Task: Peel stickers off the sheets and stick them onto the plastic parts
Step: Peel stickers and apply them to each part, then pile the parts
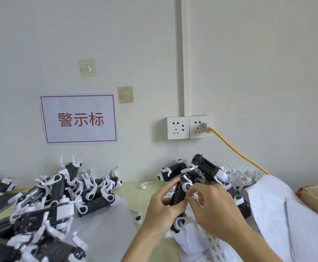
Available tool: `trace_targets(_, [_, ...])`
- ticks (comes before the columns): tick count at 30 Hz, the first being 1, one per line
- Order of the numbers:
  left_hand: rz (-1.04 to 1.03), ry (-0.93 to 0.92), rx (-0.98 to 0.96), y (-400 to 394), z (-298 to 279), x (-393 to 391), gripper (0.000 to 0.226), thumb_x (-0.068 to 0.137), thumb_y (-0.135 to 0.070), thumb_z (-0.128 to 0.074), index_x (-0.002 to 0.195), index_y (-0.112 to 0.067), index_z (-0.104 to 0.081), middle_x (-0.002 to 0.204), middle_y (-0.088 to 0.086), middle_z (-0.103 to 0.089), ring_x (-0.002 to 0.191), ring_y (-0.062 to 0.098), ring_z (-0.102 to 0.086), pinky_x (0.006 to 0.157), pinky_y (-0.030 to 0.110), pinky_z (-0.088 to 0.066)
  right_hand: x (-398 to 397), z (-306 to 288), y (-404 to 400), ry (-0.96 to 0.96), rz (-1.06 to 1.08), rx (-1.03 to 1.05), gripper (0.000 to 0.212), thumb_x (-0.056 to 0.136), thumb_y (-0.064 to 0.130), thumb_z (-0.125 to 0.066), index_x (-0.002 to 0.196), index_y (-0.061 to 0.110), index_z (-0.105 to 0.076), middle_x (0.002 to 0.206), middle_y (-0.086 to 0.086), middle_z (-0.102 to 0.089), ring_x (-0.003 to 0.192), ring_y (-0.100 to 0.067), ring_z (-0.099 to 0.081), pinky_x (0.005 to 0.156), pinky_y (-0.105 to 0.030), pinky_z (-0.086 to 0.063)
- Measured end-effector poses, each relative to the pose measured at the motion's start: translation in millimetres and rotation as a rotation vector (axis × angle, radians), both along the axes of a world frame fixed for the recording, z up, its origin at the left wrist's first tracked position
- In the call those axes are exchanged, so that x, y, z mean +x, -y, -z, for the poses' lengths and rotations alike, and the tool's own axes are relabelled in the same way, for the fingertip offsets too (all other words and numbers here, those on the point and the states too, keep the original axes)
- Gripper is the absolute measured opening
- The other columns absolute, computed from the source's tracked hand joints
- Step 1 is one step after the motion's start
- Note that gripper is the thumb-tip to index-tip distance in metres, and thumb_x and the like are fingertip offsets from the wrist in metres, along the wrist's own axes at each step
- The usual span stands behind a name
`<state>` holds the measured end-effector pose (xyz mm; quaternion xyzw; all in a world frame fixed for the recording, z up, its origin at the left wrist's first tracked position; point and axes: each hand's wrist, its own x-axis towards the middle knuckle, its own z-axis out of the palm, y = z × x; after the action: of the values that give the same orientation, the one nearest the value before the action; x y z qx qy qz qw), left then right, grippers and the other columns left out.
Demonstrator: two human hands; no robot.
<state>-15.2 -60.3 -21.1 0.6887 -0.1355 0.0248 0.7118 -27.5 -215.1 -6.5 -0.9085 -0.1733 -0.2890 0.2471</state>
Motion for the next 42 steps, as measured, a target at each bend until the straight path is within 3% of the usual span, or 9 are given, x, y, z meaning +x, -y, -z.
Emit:
trace_targets(13, [-0.029, 0.001, 0.001, 1.6, -0.4, 0.4, 0.052, 0.087, 0.0, -0.068, 0.117, -0.044, -0.066, 0.07, 0.006, -0.071, 0.061, 0.021, -0.063, 0.061, 0.024, -0.052, -2.9, -1.4, -0.9, 0.01, -0.003, 0.007, 0.007, 0.092, 0.036, -0.061, 0.089, 0.032, -0.066, 0.047, 0.003, -0.039, 0.05, -0.016, -0.041, 0.049, -0.019, -0.029])
trace_targets(20, [-0.067, 0.02, 0.035, 3.4, -2.4, -0.7, 0.058, 0.083, 0.004, -0.06, 0.096, -0.053, -0.068, 0.066, 0.004, -0.067, 0.055, 0.022, -0.059, 0.057, 0.026, -0.052, -3.3, -1.9, -4.3, 0.027, 0.011, 0.031, 0.007, 0.09, 0.037, -0.067, 0.09, 0.032, -0.072, 0.044, 0.006, -0.036, 0.046, -0.012, -0.041, 0.05, -0.016, -0.027])
trace_targets(25, [-0.058, 0.038, 0.056, 2.1, -3.5, -1.5, 0.059, 0.084, 0.005, -0.059, 0.095, -0.053, -0.068, 0.064, 0.004, -0.066, 0.056, 0.022, -0.058, 0.057, 0.025, -0.051, -2.2, -2.0, -5.2, 0.048, 0.038, 0.044, 0.005, 0.087, 0.037, -0.072, 0.087, 0.034, -0.075, 0.044, 0.012, -0.037, 0.051, -0.004, -0.041, 0.052, -0.016, -0.031])
trace_targets(32, [-0.049, 0.021, 0.056, 0.9, -3.4, -1.7, 0.051, 0.085, 0.004, -0.063, 0.113, -0.038, -0.067, 0.066, 0.005, -0.066, 0.057, 0.022, -0.057, 0.058, 0.025, -0.052, -0.3, -2.4, -6.5, 0.041, 0.08, 0.058, 0.002, 0.084, 0.038, -0.075, 0.084, 0.037, -0.077, 0.043, 0.015, -0.038, 0.054, -0.005, -0.046, 0.052, -0.013, -0.031])
trace_targets(38, [-0.037, 0.014, 0.059, 1.1, -5.2, -4.1, 0.053, 0.085, 0.004, -0.063, 0.102, -0.047, -0.068, 0.061, 0.001, -0.061, 0.055, 0.021, -0.055, 0.059, 0.03, -0.054, -1.6, -2.9, -4.2, 0.069, 0.103, 0.106, 0.008, 0.081, 0.039, -0.079, 0.076, 0.034, -0.077, 0.038, 0.012, -0.034, 0.044, -0.003, -0.038, 0.048, -0.017, -0.03])
trace_targets(42, [-0.058, -0.011, 0.025, 1.5, -5.5, -4.4, 0.056, 0.085, 0.004, -0.06, 0.098, -0.05, -0.068, 0.067, 0.007, -0.065, 0.055, 0.021, -0.057, 0.056, 0.024, -0.051, -4.3, -4.6, -3.9, 0.086, 0.094, 0.068, 0.012, 0.086, 0.037, -0.073, 0.076, 0.031, -0.076, 0.037, 0.01, -0.034, 0.042, -0.009, -0.037, 0.048, -0.02, -0.034])
